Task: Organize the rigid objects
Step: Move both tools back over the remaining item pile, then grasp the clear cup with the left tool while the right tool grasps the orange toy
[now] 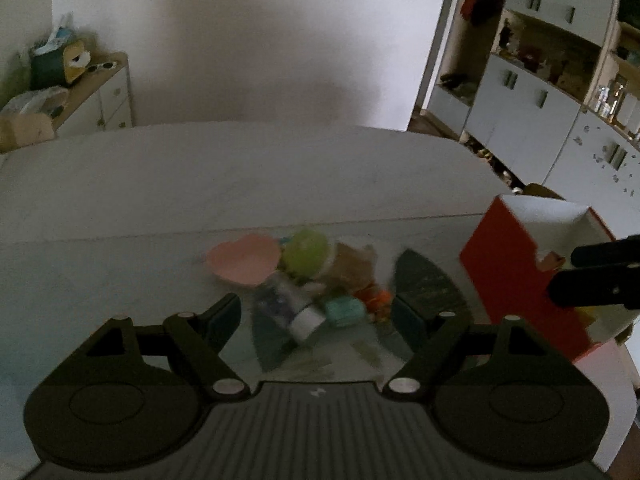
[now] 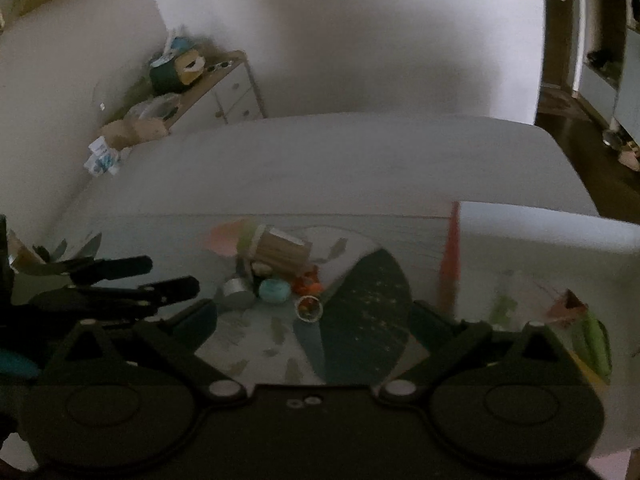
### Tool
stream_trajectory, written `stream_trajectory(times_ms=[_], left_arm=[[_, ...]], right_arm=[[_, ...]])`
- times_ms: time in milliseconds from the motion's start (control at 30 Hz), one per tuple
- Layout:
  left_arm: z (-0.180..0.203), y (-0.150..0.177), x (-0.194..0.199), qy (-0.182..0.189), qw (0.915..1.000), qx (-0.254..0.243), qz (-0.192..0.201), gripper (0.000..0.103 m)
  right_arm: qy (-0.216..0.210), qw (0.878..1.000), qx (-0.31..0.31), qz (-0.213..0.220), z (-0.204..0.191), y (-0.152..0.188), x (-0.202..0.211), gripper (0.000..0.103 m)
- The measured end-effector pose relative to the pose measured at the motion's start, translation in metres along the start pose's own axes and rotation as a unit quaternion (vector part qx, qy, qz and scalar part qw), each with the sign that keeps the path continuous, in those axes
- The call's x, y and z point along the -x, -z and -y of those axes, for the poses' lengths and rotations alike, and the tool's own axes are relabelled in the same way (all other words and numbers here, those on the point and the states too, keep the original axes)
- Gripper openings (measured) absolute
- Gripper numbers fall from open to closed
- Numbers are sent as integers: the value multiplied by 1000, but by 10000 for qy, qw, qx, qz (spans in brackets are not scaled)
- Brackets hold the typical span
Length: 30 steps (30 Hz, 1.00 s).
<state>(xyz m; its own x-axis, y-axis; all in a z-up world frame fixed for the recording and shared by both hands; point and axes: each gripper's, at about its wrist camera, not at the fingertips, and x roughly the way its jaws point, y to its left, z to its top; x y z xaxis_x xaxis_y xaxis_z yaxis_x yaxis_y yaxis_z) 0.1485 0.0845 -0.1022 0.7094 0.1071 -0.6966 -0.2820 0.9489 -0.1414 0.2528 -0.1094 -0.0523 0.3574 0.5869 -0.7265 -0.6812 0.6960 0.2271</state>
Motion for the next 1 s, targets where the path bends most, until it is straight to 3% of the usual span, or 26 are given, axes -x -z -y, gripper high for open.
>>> stream_trajectory(times_ms=[233, 533, 1000], left_arm=[[-25, 3, -22, 10, 9994, 286, -210, 82], [-32, 2, -54, -39, 9982, 410, -440, 82], [-33, -5, -91, -226, 9946, 740, -691, 82]], right_arm=[[157, 9980, 590, -180, -25, -6, -35, 100], [388, 9929, 996, -518, -30, -5, -87, 93], [520, 9846, 1482, -770, -30, 1, -136, 72]])
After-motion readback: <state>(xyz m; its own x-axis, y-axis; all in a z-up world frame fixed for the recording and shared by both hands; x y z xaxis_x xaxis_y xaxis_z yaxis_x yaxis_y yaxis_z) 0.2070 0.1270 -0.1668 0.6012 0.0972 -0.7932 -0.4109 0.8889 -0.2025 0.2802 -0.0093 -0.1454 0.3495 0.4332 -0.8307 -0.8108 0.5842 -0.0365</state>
